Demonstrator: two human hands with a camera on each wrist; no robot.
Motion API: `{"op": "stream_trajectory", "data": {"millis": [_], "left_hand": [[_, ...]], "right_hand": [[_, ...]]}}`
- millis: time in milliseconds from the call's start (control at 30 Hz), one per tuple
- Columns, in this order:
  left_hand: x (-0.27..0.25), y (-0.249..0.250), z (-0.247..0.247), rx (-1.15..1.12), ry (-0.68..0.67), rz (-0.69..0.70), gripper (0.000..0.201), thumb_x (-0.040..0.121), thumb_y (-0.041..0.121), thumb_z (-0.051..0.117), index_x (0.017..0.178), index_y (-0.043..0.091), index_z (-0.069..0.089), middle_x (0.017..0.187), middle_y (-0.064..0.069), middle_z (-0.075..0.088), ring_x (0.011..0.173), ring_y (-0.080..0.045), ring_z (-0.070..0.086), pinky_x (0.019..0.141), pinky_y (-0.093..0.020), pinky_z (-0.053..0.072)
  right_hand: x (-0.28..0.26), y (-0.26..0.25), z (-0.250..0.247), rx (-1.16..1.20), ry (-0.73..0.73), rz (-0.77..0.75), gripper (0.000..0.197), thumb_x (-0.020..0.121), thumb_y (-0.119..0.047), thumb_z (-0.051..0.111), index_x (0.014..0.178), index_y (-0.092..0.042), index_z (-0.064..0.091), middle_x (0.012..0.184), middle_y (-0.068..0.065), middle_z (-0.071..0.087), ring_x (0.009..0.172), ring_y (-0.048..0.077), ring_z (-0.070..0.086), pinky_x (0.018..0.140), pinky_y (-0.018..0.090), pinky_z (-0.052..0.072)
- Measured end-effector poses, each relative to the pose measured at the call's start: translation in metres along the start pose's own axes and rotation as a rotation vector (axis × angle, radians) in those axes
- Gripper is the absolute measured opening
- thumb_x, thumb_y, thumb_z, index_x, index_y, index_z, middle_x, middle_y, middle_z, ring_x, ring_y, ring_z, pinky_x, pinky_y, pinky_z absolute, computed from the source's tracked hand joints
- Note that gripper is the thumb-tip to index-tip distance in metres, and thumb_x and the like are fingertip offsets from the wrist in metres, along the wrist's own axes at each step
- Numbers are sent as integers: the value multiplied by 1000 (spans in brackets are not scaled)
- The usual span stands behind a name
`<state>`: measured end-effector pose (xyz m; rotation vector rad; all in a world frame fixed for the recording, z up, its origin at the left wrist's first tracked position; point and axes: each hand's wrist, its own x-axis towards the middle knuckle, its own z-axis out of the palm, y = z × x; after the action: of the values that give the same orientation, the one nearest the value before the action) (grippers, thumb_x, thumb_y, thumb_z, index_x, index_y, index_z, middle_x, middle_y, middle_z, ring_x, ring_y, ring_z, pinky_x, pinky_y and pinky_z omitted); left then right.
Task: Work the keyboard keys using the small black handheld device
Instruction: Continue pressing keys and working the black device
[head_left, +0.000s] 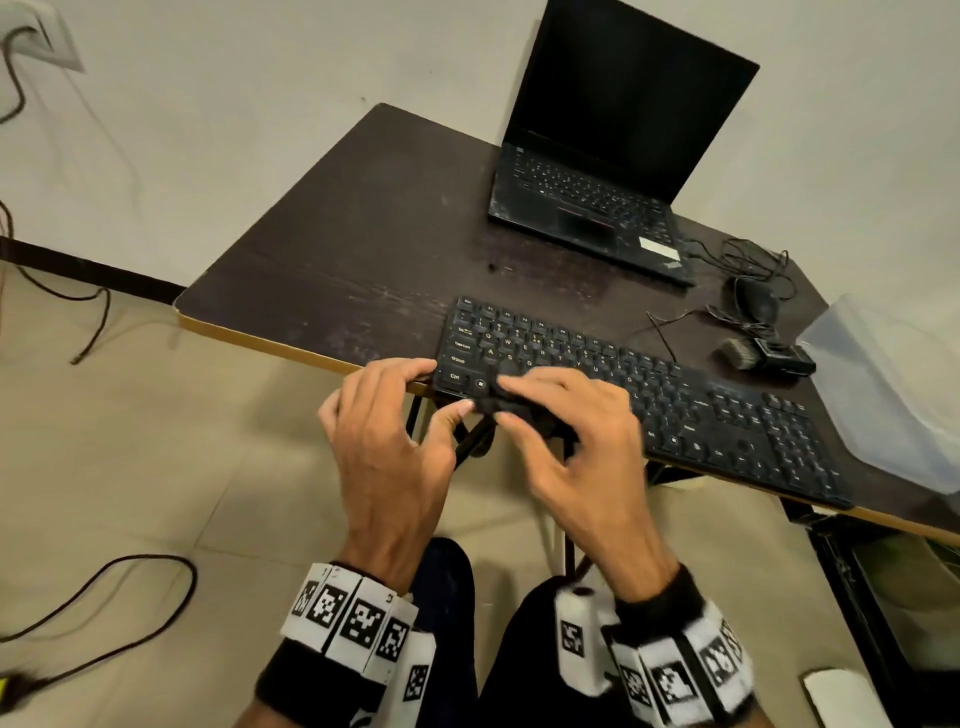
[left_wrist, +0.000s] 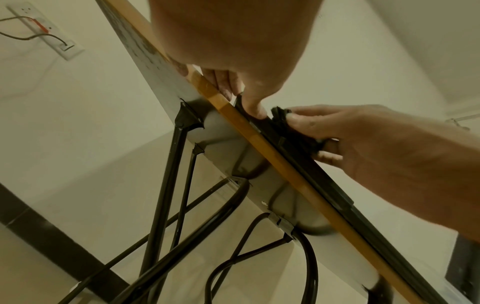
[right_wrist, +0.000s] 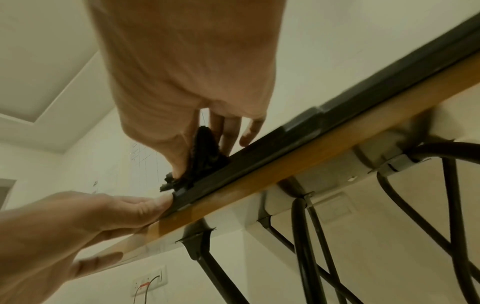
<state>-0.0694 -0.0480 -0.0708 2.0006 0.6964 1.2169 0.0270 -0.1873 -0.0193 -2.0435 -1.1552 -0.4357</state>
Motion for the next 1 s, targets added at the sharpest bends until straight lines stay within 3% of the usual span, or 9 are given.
{"op": "stream_trajectory", "data": {"millis": [133, 267, 367, 567, 767, 1000], "left_hand": [[1, 0, -1, -3, 26, -31, 40, 79, 40, 83, 110, 18, 72, 121, 8, 65, 118, -18, 58, 95, -44, 39], [0, -2, 0, 19, 35, -6, 31, 76, 23, 78, 105, 17, 72, 118, 7, 66, 119, -21, 60, 94, -41, 37], [0, -2, -3, 23, 29, -15, 32, 74, 18, 74, 105, 17, 71, 118, 8, 66, 120, -21, 59, 94, -38, 35], [3, 2, -3, 6, 23, -77, 52, 74, 38, 81, 120, 19, 69, 124, 8, 66, 123, -16, 56, 96, -38, 37], [-1, 4, -2, 23, 43, -91, 49, 72, 10, 85, 117, 14, 65, 121, 4, 65, 120, -21, 57, 93, -32, 34], [3, 11, -5, -21, 40, -161, 58, 70, 30, 89, 118, 16, 60, 120, 7, 60, 118, -16, 52, 93, -26, 32]], "right_hand": [[3, 6, -7, -1, 22, -46, 14, 86, -19, 89, 98, -21, 85, 100, -11, 77, 98, 6, 70, 99, 37, 46], [28, -9, 20, 43, -17, -108, 13, 87, -17, 89, 98, -17, 82, 97, -7, 77, 95, 14, 70, 98, 31, 48], [39, -16, 32, 47, -40, -123, 15, 87, -19, 87, 100, -16, 80, 99, -7, 77, 96, 10, 68, 98, 29, 49], [22, -5, 3, -6, -16, -63, 15, 81, -17, 93, 90, -17, 81, 94, -11, 76, 93, 10, 71, 94, 43, 53], [52, -24, 38, 67, -105, -144, 13, 82, -15, 90, 88, -16, 79, 91, -7, 75, 90, 13, 70, 93, 38, 52], [88, -22, 30, 1, -299, -24, 9, 82, -22, 89, 85, -24, 81, 89, -11, 74, 85, 9, 70, 81, 39, 58]]}}
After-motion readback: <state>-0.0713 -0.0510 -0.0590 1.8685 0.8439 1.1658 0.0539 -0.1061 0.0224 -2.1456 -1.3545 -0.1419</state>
